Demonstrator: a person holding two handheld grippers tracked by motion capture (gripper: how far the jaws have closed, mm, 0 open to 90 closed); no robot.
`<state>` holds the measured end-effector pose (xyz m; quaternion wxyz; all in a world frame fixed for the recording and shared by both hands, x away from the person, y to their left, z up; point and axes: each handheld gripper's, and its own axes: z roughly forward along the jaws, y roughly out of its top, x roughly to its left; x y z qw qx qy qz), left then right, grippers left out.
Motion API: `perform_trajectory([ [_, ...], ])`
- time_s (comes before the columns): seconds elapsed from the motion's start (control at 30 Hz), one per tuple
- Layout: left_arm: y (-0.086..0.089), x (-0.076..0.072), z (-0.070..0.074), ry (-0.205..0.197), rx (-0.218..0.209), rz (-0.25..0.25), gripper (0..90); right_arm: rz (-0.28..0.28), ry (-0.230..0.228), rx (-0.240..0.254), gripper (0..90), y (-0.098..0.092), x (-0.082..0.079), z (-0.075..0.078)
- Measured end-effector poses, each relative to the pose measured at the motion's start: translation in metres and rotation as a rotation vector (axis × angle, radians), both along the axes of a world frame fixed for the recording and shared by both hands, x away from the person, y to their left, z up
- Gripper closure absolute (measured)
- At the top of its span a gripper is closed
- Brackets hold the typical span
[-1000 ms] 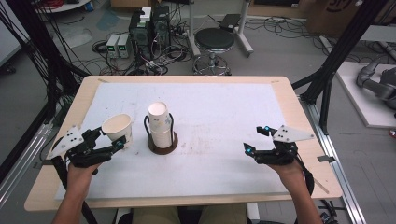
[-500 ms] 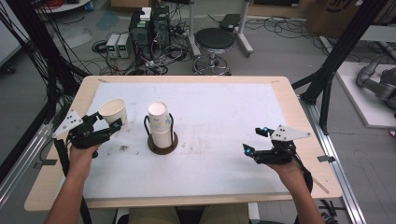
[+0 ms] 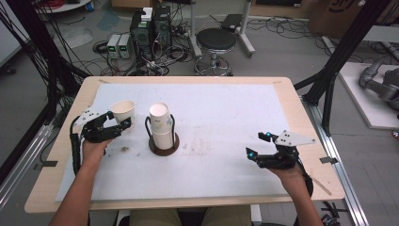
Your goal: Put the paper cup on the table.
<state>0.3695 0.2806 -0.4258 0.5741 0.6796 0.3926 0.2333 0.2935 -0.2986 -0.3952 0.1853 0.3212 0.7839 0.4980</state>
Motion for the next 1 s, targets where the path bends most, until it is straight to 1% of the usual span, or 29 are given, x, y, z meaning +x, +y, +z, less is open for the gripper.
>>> perform_trajectory([
  [0.13, -0.004, 0.004, -0.005, 0.039, 0.049, 0.010, 31.6, -0.003, 0.013, 0.022, 22.0, 0.001, 0.000, -0.008],
  [0.17, -0.007, 0.005, -0.007, 0.053, 0.082, 0.015, 31.8, 0.001, 0.017, 0.006, 22.0, 0.003, 0.000, -0.010],
  [0.2, -0.007, 0.005, -0.007, 0.053, 0.082, 0.015, 31.8, 0.005, 0.018, 0.001, 22.0, 0.004, 0.000, -0.011],
  [0.27, -0.009, 0.006, -0.010, 0.081, 0.115, 0.029, 31.9, 0.007, 0.013, -0.005, 22.0, 0.005, 0.001, -0.011],
  [0.3, -0.009, 0.006, -0.012, 0.090, 0.127, 0.029, 31.9, 0.005, 0.014, -0.008, 22.0, 0.006, 0.000, -0.011],
  [0.37, -0.011, 0.006, -0.015, 0.111, 0.158, 0.037, 32.0, 0.005, 0.013, -0.004, 22.0, 0.006, 0.000, -0.011],
  [0.47, -0.012, 0.004, -0.019, 0.129, 0.182, 0.039, 32.0, 0.004, 0.007, -0.002, 22.0, 0.005, 0.000, -0.011],
  [0.57, -0.012, 0.003, -0.020, 0.134, 0.182, 0.050, 32.2, 0.001, 0.009, -0.001, 22.0, 0.005, -0.001, -0.010],
  [0.83, -0.010, -0.005, -0.017, 0.158, 0.241, 0.053, 32.0, 0.003, -0.005, 0.003, 22.0, 0.004, -0.004, -0.008],
  [0.87, -0.010, -0.007, -0.018, 0.161, 0.237, 0.058, 31.7, 0.002, -0.006, 0.004, 22.0, 0.003, -0.004, -0.008],
  [0.93, -0.009, -0.009, -0.019, 0.183, 0.219, 0.058, 30.1, 0.003, -0.008, 0.004, 22.0, 0.003, -0.005, -0.008],
  [0.97, -0.008, -0.010, -0.020, 0.191, 0.201, 0.062, 28.4, 0.003, -0.007, 0.005, 22.0, 0.003, -0.005, -0.008],
  [1.0, -0.007, -0.012, -0.021, 0.194, 0.189, 0.072, 24.8, 0.003, -0.007, 0.005, 22.0, 0.003, -0.006, -0.008],
])
